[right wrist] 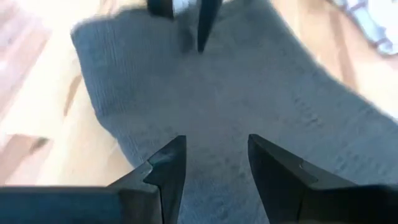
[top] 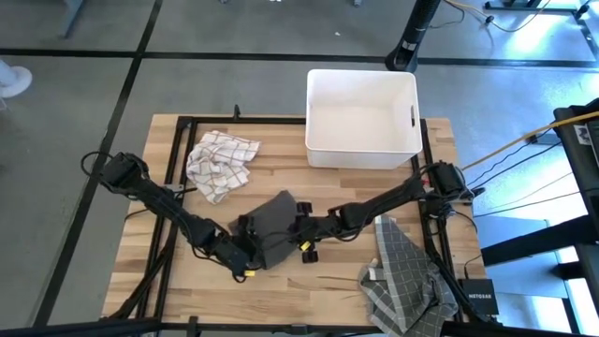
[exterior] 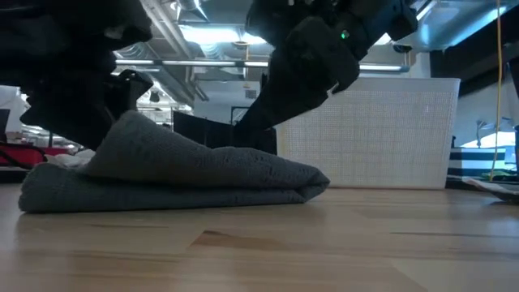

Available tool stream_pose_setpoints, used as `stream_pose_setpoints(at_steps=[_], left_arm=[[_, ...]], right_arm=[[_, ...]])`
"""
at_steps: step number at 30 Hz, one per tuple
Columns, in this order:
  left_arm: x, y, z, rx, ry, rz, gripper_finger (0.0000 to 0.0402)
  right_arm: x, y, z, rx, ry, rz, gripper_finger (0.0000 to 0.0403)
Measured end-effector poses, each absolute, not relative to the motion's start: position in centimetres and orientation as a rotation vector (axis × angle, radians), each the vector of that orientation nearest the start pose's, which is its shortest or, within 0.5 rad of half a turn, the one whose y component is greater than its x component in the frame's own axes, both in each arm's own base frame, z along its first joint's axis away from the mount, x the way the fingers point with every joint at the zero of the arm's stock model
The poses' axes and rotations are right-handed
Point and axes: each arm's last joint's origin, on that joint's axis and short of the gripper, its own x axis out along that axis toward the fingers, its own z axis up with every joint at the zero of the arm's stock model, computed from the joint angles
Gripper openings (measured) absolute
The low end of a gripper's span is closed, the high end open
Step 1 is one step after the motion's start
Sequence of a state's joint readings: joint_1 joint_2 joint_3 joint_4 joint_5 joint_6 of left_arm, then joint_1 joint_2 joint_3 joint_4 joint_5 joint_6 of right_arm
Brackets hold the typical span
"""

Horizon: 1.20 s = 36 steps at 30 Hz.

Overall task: Fold towel
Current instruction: Fold the gray towel

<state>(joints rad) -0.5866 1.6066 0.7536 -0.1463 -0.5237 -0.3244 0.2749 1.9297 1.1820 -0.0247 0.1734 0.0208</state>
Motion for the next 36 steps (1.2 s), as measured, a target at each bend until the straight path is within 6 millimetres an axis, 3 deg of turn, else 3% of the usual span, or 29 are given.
stream_pose_setpoints(at_steps=[5,9,15,21,29,36], left_arm=[[24.3,-14.7,14.3,0.227,0.868,0.071,0.0015],[24.1,-15.3,15.9,0.273,0.893,0.084,0.0012],[23.5,-15.3,18.1,0.379,0.993,0.160,0.0008],[22.7,-14.8,17.2,0.385,1.055,0.172,0.0004],[22.5,-15.0,16.2,0.219,1.075,0.134,0.0036],[22.6,-14.8,17.2,0.115,1.183,0.073,0.0109]], right_arm=[[39.1,10.5,14.4,-0.159,0.790,0.090,0.0175],[39.3,10.6,13.1,-0.166,0.812,0.085,0.0175],[39.6,10.7,12.8,-0.130,0.788,0.075,0.0175],[39.8,10.7,13.0,-0.107,0.762,0.070,0.0175],[39.8,10.7,12.4,-0.086,0.785,0.059,0.0175],[39.6,10.7,12.9,-0.086,0.785,0.060,0.0175]])
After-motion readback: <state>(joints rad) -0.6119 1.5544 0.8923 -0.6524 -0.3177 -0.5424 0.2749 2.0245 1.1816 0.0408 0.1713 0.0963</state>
